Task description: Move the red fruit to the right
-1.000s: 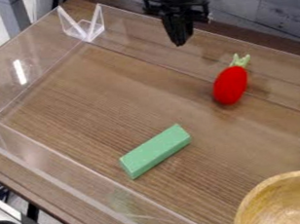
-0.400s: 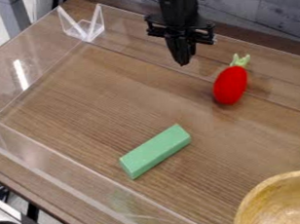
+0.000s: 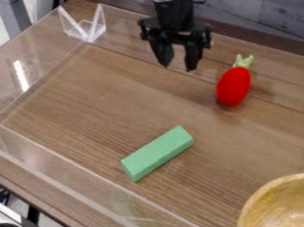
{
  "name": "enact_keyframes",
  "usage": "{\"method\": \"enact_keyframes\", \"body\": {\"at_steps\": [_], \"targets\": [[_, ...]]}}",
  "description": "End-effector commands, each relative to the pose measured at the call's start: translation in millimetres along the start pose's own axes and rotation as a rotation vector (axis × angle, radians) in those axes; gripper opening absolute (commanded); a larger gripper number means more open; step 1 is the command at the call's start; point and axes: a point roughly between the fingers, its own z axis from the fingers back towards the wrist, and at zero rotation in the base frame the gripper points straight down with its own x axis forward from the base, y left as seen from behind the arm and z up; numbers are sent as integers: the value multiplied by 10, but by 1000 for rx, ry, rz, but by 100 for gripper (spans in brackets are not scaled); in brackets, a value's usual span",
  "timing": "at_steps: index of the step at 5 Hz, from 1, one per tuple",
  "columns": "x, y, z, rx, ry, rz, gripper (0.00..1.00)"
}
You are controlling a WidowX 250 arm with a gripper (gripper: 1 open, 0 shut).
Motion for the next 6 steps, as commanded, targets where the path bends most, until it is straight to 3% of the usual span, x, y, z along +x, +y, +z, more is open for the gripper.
{"method": "enact_keyframes", "body": {"at_steps": [1, 2, 3, 6], "targets": [[61, 146, 357, 23, -90, 19, 100], [5, 341, 511, 26, -98, 0, 100], [-98, 345, 516, -9, -96, -104, 100], [-122, 253, 459, -3, -146, -228, 100]]}}
